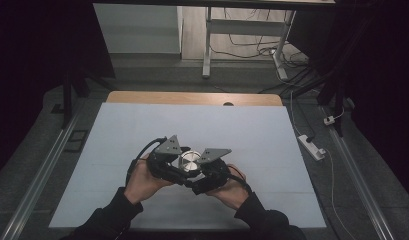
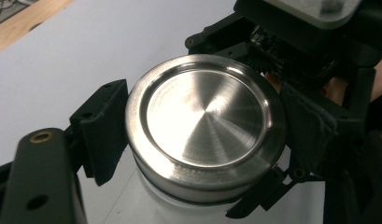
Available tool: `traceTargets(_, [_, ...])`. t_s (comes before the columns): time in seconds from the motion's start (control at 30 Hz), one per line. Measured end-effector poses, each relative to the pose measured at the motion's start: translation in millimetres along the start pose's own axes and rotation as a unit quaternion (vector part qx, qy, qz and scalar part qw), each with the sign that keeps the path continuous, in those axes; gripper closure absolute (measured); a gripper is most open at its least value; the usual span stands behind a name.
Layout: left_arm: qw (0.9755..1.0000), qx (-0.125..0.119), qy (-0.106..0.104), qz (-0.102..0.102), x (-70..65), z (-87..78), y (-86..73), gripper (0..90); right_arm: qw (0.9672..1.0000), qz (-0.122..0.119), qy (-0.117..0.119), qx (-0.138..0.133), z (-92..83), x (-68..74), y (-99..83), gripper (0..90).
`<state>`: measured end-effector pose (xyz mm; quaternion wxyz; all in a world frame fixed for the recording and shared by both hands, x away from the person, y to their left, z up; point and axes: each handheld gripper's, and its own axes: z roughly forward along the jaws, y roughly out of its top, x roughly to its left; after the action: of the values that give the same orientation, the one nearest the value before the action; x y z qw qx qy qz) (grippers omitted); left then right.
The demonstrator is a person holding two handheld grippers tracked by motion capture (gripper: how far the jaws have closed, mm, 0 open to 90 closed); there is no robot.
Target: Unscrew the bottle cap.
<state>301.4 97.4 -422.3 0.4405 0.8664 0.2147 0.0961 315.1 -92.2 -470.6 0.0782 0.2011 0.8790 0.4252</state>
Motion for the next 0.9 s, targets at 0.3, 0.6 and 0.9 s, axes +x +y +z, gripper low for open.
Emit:
traceTargets(0.3, [0.9998, 0.002, 0.012, -0.016, 7.6, -10.6, -5.5, 20.9, 0.9999, 0.004, -0.009, -0.004, -4.1, -5.0, 0.2, 15.1])
traceTargets(0.6, [0.9996, -0.004, 0.014, -0.024, 9.2, -20.6, -11.5, 20.8, 0.9997, 0.009, -0.02, -0.007, -8.4, -14.0, 0.4, 15.1])
traceTargets(0.9, [0.9995, -0.01, 0.007, -0.029, 8.5, -26.4, -20.8, 20.8, 0.9994, 0.008, -0.033, -0.007, -10.3, -22.5, 1.2, 15.1])
